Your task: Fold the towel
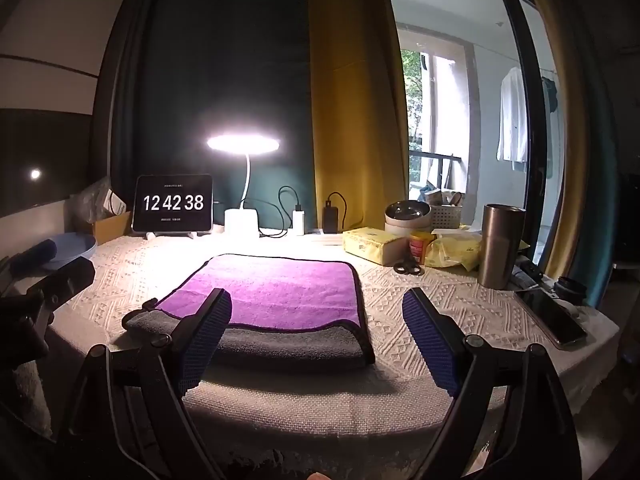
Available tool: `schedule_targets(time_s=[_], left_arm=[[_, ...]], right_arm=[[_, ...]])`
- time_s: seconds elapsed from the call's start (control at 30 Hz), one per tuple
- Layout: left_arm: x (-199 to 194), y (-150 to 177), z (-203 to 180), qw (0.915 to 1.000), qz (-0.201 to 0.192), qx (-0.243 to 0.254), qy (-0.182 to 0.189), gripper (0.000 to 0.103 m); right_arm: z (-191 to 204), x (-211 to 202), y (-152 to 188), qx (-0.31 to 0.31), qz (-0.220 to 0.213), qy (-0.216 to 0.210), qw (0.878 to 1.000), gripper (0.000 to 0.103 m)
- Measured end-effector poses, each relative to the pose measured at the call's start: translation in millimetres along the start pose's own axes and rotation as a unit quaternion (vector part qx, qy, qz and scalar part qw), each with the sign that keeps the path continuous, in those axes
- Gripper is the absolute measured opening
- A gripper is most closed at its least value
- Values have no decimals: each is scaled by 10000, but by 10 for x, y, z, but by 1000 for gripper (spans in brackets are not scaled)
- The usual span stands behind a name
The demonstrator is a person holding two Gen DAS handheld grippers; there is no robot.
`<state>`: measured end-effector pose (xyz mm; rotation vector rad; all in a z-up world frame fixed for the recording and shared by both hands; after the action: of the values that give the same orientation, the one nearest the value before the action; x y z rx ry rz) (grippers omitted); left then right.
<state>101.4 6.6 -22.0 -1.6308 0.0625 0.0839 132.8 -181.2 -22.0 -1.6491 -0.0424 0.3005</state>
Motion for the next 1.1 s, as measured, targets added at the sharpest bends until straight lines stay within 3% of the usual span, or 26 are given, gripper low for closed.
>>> schedule_targets(time_s=[1.1], left_arm=[[-6, -5, 15, 10000, 11, -14, 6, 103]], right_arm=[[53, 52, 39, -19, 94, -74, 9999, 90]])
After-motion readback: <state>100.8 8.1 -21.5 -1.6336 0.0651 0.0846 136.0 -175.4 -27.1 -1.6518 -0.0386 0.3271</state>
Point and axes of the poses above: each gripper's, at about its wrist camera, not at the fingertips, and x roughly the way its jaws point, z to its left, y to its underside, the point moved 10 cm from there along x, roughly the way its jaws point, and after that the axes turned 3 degrees about -z, right-handed, at the moved point
